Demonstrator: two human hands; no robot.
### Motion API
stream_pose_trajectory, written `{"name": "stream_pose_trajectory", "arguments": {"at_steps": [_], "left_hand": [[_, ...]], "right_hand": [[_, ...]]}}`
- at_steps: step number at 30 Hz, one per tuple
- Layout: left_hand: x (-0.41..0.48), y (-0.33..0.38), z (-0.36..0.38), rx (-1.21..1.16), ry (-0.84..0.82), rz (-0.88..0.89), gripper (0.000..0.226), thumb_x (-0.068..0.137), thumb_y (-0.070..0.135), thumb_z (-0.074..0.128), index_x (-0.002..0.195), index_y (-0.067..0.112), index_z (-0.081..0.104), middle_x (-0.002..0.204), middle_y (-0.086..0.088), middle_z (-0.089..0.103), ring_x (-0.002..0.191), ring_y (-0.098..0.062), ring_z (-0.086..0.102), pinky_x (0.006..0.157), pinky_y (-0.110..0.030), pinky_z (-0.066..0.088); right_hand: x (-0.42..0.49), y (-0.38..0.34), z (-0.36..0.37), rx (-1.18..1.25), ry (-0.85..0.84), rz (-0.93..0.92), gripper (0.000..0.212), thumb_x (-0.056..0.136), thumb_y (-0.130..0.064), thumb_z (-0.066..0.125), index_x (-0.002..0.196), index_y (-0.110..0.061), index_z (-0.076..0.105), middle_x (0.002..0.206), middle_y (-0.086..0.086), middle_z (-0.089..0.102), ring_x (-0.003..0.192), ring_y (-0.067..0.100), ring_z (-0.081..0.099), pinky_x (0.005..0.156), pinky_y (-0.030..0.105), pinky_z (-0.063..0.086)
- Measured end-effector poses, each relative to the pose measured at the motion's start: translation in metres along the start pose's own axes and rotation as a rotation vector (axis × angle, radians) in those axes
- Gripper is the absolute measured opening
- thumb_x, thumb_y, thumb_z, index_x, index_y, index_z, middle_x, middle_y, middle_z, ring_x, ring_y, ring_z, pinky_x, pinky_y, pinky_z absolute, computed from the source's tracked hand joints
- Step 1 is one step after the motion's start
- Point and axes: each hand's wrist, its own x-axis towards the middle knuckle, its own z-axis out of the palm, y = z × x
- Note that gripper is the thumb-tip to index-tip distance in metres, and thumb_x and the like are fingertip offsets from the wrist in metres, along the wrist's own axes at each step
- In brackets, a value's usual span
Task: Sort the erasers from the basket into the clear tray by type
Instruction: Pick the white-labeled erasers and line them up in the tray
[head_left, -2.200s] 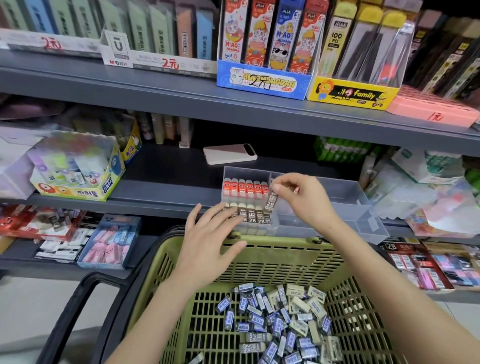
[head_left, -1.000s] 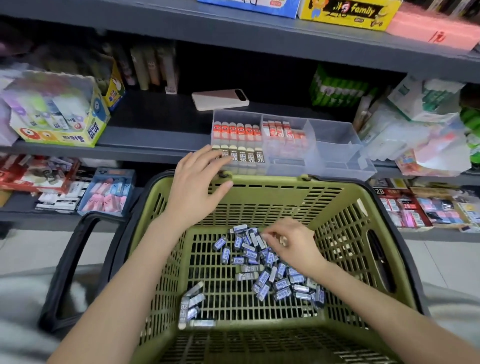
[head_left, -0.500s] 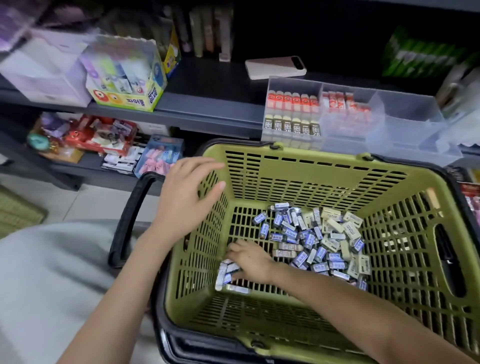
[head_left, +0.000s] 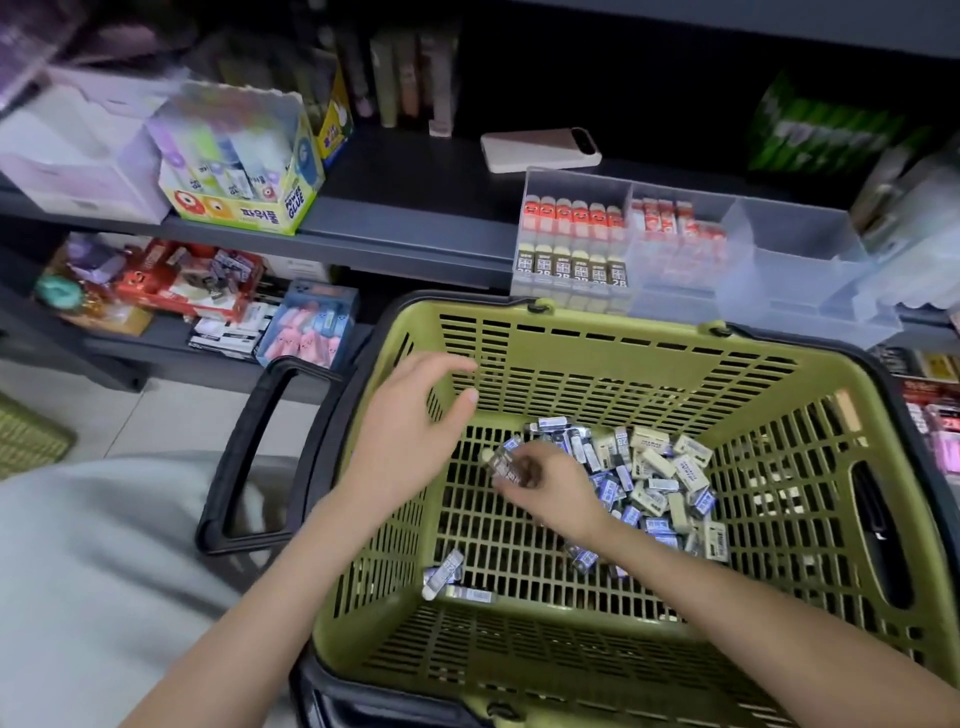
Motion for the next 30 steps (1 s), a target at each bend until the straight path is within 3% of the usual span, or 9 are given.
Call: {"name": "stream_pose_trajectory", "arguments": {"at_steps": [4, 6, 10, 14, 19, 21, 26, 28, 30], "left_hand": [[0.004, 0.013, 0.019, -0.463, -0.305, -0.495, 0.051, 0.090, 0.047, 0.054, 0.135, 0.029, 0.041, 0.126, 0.003, 0.054, 0.110, -0.011, 0.056, 0.095, -0.039, 0.048], [0.007, 0.014, 0.023, -0.711, -0.369, -0.636, 0.043, 0.089, 0.045, 0.055, 0.127, 0.025, 0.049, 0.118, -0.003, 0.060, 0.102, -0.017, 0.063, 0.087, -0.042, 0.053], [0.009, 0.013, 0.025, -0.922, -0.328, -0.727, 0.019, 0.094, 0.026, 0.054, 0.105, 0.014, 0.064, 0.090, -0.007, 0.069, 0.075, -0.017, 0.068, 0.060, -0.030, 0.055], [0.015, 0.001, 0.013, -0.989, -0.121, -0.808, 0.017, 0.094, 0.017, 0.054, 0.104, 0.005, 0.059, 0.093, -0.014, 0.074, 0.084, -0.025, 0.072, 0.070, -0.039, 0.058], [0.022, -0.009, -0.010, -1.269, -0.081, -0.827, 0.024, 0.078, 0.011, 0.066, 0.098, 0.004, 0.055, 0.059, -0.002, 0.060, 0.051, -0.013, 0.058, 0.054, -0.029, 0.054], [0.020, -0.012, -0.012, -1.271, -0.126, -0.808, 0.038, 0.068, 0.012, 0.071, 0.101, 0.006, 0.052, 0.055, 0.002, 0.054, 0.045, -0.010, 0.050, 0.048, -0.024, 0.049], [0.020, -0.012, -0.006, -1.138, -0.189, -0.793, 0.013, 0.079, 0.010, 0.069, 0.086, 0.009, 0.058, 0.054, 0.004, 0.051, 0.044, -0.008, 0.046, 0.045, -0.020, 0.045], [0.021, -0.013, -0.003, -1.034, -0.181, -0.787, 0.012, 0.082, 0.009, 0.068, 0.091, 0.008, 0.060, 0.056, 0.003, 0.054, 0.047, -0.007, 0.048, 0.047, -0.020, 0.045], [0.020, -0.014, 0.002, -0.874, -0.193, -0.770, 0.012, 0.081, 0.013, 0.070, 0.089, 0.010, 0.061, 0.057, 0.004, 0.055, 0.048, -0.007, 0.048, 0.049, -0.019, 0.043]], "right_hand": [[-0.007, -0.053, -0.026, 0.374, 0.169, -0.022, 0.014, 0.077, -0.027, 0.073, 0.082, -0.023, 0.061, 0.063, -0.016, 0.051, 0.060, 0.000, 0.046, 0.056, 0.015, 0.039], [-0.013, -0.075, -0.033, 0.386, 0.206, -0.098, 0.020, 0.075, -0.030, 0.073, 0.084, -0.015, 0.061, 0.068, -0.011, 0.049, 0.061, 0.003, 0.044, 0.055, 0.021, 0.040], [-0.023, -0.090, -0.037, 0.465, 0.123, -0.175, 0.020, 0.079, -0.025, 0.071, 0.098, -0.019, 0.066, 0.082, -0.001, 0.056, 0.075, 0.016, 0.054, 0.066, 0.034, 0.053], [-0.021, -0.060, -0.032, 0.394, 0.250, -0.187, 0.012, 0.087, -0.018, 0.063, 0.096, -0.025, 0.067, 0.086, -0.006, 0.062, 0.078, 0.006, 0.058, 0.070, 0.023, 0.050], [-0.009, -0.016, 0.025, -0.263, -0.356, -0.166, 0.038, 0.088, -0.029, 0.063, 0.123, -0.017, 0.059, 0.118, 0.003, 0.061, 0.109, 0.015, 0.053, 0.097, 0.034, 0.043], [-0.004, -0.009, 0.046, -0.345, -0.485, -0.207, 0.047, 0.085, -0.033, 0.064, 0.129, -0.021, 0.055, 0.121, 0.004, 0.056, 0.115, 0.019, 0.047, 0.100, 0.034, 0.038], [0.000, -0.002, 0.065, -0.512, -0.674, -0.308, 0.038, 0.084, -0.032, 0.065, 0.119, -0.018, 0.062, 0.122, 0.010, 0.054, 0.118, 0.027, 0.042, 0.096, 0.036, 0.037], [-0.003, 0.000, 0.059, -0.353, -0.622, -0.227, 0.033, 0.087, -0.028, 0.063, 0.115, -0.012, 0.064, 0.114, 0.011, 0.059, 0.110, 0.024, 0.050, 0.097, 0.036, 0.041], [-0.005, -0.005, 0.043, -0.032, -0.492, -0.072, 0.024, 0.088, -0.025, 0.062, 0.105, -0.010, 0.067, 0.089, 0.000, 0.062, 0.082, 0.011, 0.056, 0.081, 0.032, 0.050]]}}
